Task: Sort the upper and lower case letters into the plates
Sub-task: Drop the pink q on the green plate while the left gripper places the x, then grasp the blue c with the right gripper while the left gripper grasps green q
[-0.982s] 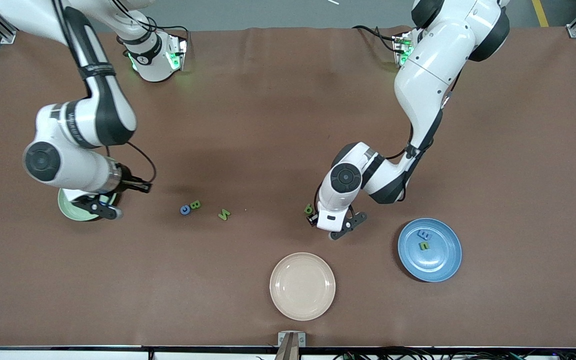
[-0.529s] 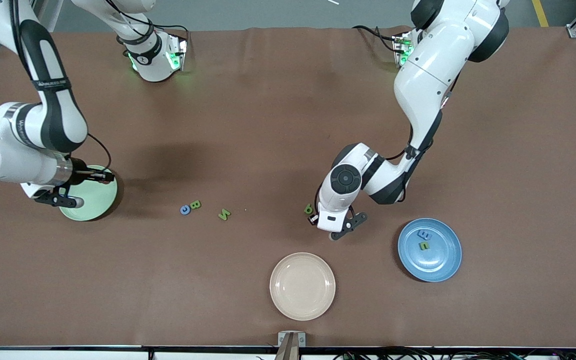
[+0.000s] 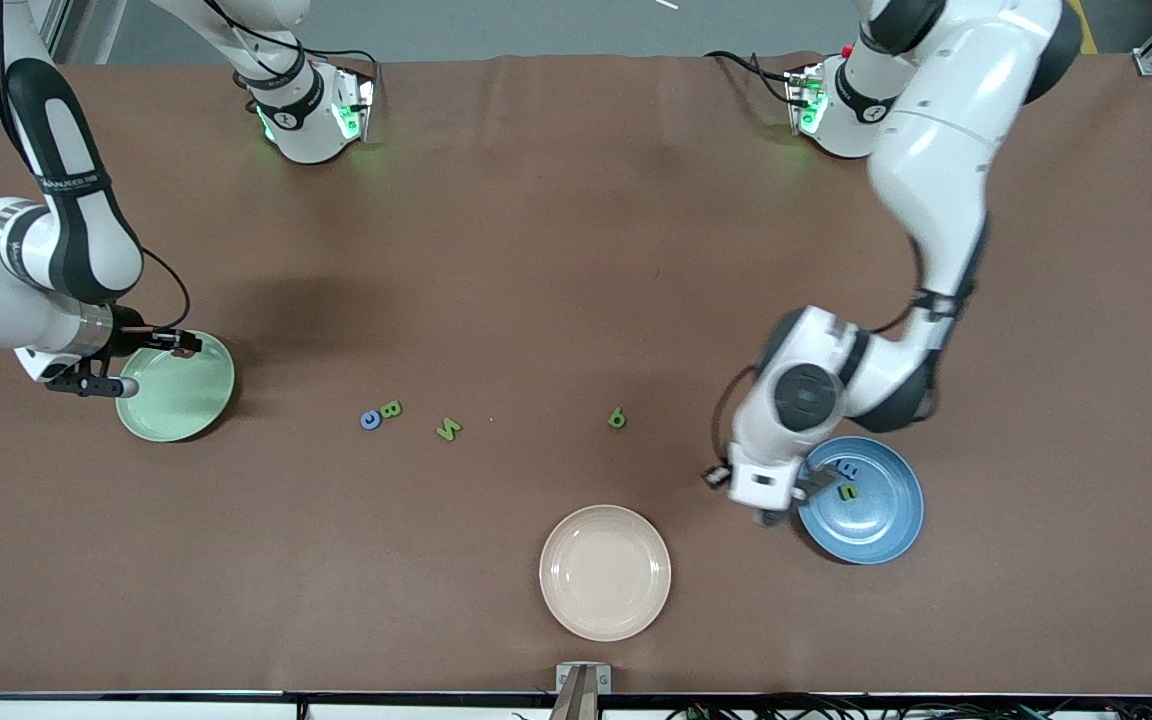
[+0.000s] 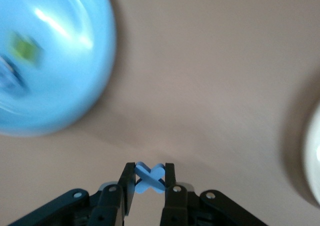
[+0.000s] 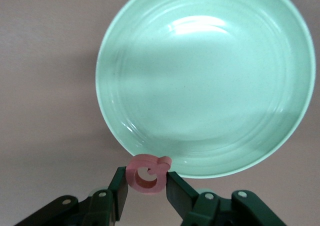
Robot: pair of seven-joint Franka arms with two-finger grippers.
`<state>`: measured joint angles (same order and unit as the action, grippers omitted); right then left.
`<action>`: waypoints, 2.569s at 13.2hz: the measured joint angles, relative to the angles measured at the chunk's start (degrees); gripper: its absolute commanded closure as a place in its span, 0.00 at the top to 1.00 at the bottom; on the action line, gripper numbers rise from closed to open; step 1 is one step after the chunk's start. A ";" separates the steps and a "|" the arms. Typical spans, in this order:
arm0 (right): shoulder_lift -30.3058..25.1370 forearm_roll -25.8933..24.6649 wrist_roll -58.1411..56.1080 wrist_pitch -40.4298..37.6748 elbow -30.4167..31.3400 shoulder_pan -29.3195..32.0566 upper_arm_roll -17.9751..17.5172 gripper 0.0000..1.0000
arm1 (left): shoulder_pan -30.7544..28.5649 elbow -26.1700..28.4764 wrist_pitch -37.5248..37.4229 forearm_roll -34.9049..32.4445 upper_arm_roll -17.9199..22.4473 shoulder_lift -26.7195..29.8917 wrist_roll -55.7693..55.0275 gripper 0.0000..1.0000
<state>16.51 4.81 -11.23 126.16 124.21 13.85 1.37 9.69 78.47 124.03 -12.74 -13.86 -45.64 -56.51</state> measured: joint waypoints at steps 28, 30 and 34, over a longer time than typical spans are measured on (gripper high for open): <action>2.01 0.27 41.87 0.72 -8.82 -23.24 -1.97 1.00 | 16.82 -1.64 4.34 0.00 -3.01 -6.01 -34.39 0.70; 4.07 0.29 52.01 4.92 -8.83 -25.84 -1.96 1.00 | 17.52 -1.95 4.59 0.00 -2.20 -6.58 -36.52 0.67; 9.28 0.50 67.71 10.79 -9.79 -26.57 -1.80 1.00 | 19.81 -2.19 5.26 0.00 0.96 -7.23 -38.37 0.64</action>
<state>25.79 5.31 56.48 136.95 114.42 -12.72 -0.43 29.51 76.28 129.29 -12.74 -12.90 -52.88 -94.88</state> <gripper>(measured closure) 0.000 0.344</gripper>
